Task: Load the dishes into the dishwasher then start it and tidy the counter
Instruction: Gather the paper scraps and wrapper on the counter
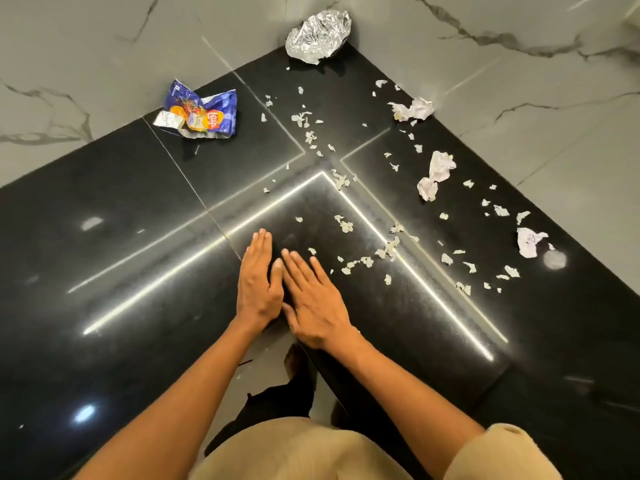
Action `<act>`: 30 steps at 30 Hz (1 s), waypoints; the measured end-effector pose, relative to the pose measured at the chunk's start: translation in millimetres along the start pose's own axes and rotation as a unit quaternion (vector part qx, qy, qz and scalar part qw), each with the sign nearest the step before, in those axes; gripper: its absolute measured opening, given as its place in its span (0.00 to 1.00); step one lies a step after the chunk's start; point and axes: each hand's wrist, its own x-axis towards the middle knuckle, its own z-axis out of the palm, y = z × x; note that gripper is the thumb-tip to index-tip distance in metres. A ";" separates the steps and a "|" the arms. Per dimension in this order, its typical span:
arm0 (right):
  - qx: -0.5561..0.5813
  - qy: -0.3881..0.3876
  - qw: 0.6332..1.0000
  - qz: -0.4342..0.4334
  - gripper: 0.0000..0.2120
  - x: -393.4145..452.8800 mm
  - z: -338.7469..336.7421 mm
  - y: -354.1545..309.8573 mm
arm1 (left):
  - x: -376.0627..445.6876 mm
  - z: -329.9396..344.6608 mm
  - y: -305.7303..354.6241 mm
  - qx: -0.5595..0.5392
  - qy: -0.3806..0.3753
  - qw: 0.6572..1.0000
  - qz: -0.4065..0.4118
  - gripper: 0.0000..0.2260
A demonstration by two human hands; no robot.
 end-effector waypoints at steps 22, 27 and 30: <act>-0.036 -0.035 0.988 0.147 0.34 -60.2 -24.5 71.3 | 3.3 35.4 38.4 0.114 -0.095 0.987 0.057 0.30; -0.058 -0.015 0.970 0.235 0.33 -32.9 -39.6 131.3 | 4.5 37.0 39.8 0.133 -0.103 0.984 0.053 0.30; -0.040 0.051 0.952 0.298 0.32 -31.7 -42.6 138.3 | 3.7 36.1 40.1 0.144 -0.106 0.983 0.050 0.31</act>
